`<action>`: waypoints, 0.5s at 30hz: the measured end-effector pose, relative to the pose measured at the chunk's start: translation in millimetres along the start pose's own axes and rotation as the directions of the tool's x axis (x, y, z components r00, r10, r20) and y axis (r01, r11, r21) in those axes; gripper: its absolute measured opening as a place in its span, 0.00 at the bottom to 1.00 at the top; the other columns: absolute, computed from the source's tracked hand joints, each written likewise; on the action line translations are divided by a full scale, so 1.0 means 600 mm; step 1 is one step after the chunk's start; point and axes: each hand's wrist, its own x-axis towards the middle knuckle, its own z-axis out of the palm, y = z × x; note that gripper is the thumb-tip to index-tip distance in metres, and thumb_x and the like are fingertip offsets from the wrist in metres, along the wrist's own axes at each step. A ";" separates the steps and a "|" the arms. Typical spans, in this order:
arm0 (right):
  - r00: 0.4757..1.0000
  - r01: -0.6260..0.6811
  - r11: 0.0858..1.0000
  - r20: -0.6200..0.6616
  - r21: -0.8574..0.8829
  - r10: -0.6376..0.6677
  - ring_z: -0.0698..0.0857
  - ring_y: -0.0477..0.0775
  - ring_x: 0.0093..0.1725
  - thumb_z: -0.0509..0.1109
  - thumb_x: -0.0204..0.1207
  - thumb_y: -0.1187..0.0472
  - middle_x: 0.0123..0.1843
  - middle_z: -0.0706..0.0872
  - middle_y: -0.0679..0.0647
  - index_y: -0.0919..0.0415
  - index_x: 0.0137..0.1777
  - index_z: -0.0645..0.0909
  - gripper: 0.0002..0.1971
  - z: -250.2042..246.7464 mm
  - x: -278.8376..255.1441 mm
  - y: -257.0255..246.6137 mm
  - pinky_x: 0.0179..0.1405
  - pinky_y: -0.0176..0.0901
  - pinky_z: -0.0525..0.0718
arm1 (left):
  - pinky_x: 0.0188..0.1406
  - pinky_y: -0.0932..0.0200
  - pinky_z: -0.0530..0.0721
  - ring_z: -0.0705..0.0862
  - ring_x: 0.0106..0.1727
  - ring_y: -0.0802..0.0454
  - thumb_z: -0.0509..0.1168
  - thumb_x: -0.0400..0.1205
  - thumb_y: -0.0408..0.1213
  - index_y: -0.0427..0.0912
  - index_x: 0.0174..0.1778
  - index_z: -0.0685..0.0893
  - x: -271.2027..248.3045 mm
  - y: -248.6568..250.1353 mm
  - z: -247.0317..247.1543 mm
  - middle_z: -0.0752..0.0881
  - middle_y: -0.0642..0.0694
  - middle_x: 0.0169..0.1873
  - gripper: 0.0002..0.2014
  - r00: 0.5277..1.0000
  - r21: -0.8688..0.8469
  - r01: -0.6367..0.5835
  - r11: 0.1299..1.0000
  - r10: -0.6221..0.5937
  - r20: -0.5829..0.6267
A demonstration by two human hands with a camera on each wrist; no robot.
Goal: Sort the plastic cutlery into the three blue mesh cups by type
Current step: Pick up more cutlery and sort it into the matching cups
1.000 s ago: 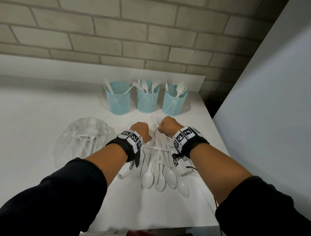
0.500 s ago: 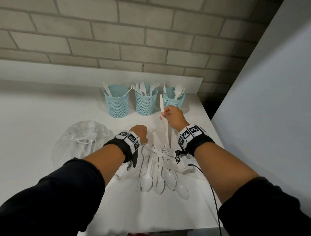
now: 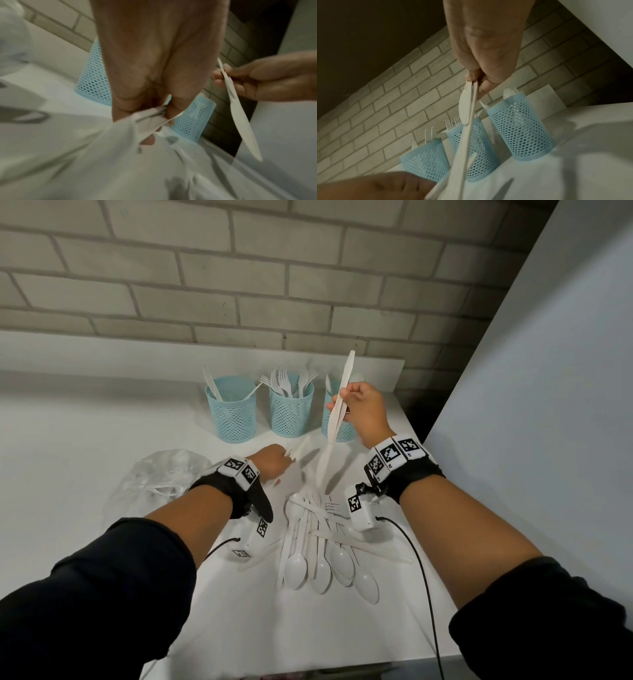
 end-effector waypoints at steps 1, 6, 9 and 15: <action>1.000 -0.029 0.999 -0.002 0.013 0.029 0.87 0.54 0.35 0.60 0.82 0.70 0.40 0.84 0.59 0.61 0.40 0.73 0.09 0.003 -0.001 0.000 0.41 0.45 0.88 | 0.31 0.58 0.75 0.75 0.32 0.48 0.53 0.86 0.35 0.36 0.44 0.77 0.002 0.003 -0.002 0.76 0.42 0.34 0.10 1.000 -0.163 0.016 0.987 -0.016 -0.001; 0.983 -0.180 0.980 0.045 0.085 0.177 0.86 0.54 0.37 0.58 0.82 0.73 0.40 0.81 0.59 0.62 0.40 0.69 0.10 0.020 -0.017 0.007 0.43 0.45 0.88 | 0.18 0.67 0.75 0.72 0.29 0.52 0.52 0.88 0.39 0.41 0.38 0.72 -0.001 0.019 -0.003 0.72 0.44 0.30 0.13 0.998 -0.558 -0.022 0.829 0.050 0.035; 0.962 -0.266 0.961 0.091 0.074 0.259 0.85 0.54 0.38 0.57 0.82 0.75 0.41 0.80 0.59 0.62 0.40 0.67 0.11 0.034 -0.029 0.015 0.54 0.52 0.85 | 0.22 0.63 0.82 0.75 0.28 0.50 0.52 0.88 0.41 0.42 0.40 0.71 -0.002 0.024 -0.003 0.76 0.42 0.31 0.12 0.990 -0.682 0.059 0.729 0.045 0.134; 0.924 -0.371 0.925 0.123 0.076 0.361 0.84 0.68 0.59 0.59 0.80 0.78 0.47 0.84 0.68 0.65 0.39 0.69 0.11 0.040 -0.049 0.021 0.55 0.52 0.83 | 0.39 0.54 0.86 0.85 0.38 0.49 0.57 0.86 0.44 0.36 0.64 0.73 -0.003 0.023 0.001 0.84 0.42 0.41 0.17 0.969 -0.659 0.032 0.751 0.139 0.205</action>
